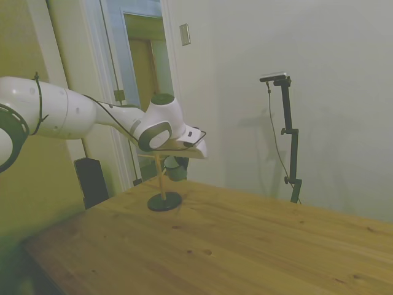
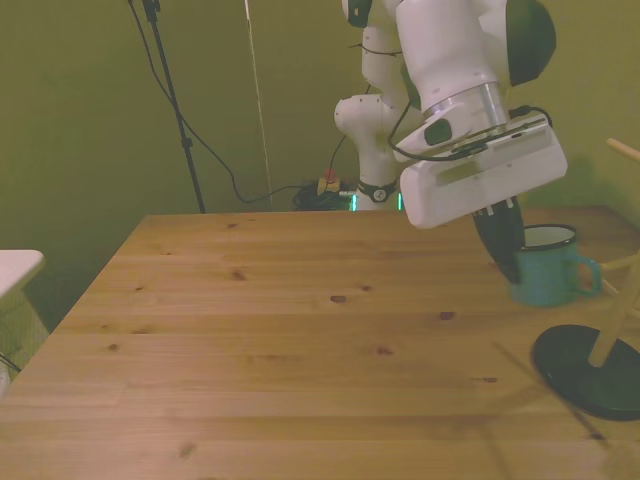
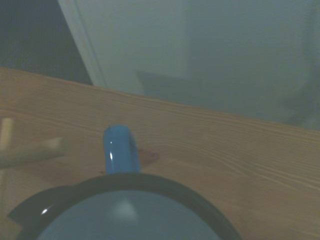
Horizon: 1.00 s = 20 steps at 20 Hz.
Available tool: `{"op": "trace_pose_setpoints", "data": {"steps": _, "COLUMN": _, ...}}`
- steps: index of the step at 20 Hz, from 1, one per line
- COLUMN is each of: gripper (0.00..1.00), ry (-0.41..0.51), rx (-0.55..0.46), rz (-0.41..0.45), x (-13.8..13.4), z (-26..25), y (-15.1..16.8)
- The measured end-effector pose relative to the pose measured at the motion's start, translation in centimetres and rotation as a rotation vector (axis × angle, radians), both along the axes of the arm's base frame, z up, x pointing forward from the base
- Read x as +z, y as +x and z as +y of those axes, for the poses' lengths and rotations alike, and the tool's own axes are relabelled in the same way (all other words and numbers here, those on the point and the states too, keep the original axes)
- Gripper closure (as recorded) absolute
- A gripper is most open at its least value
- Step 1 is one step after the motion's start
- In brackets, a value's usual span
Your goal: Unload the mug
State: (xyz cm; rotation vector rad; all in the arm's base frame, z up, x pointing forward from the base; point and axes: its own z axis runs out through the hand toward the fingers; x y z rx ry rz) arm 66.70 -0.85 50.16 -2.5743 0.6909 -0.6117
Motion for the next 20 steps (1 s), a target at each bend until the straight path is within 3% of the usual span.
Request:
{"op": "trace_pose_setpoints", "data": {"steps": 5, "gripper": 1.0, "ry": 0.005, "rx": -0.107, "rz": 0.112, "x": -0.4, "z": -5.3, "y": -0.9}}
{"op": "trace_pose_setpoints", "data": {"steps": 9, "gripper": 1.0, "ry": -0.081, "rx": -0.198, "rz": 0.238, "x": -1.1, "z": -9.2, "y": -3.7}}
{"op": "trace_pose_setpoints", "data": {"steps": 13, "gripper": 1.0, "ry": -0.205, "rx": -0.262, "rz": 0.321, "x": -3.4, "z": -12.3, "y": -7.3}}
{"op": "trace_pose_setpoints", "data": {"steps": 16, "gripper": 1.0, "ry": -0.257, "rx": -0.303, "rz": 0.347, "x": -6.1, "z": -13.7, "y": -9.1}}
{"op": "trace_pose_setpoints", "data": {"steps": 20, "gripper": 1.0, "ry": -0.25, "rx": -0.327, "rz": 0.325, "x": -8.6, "z": -14.4, "y": -10.0}}
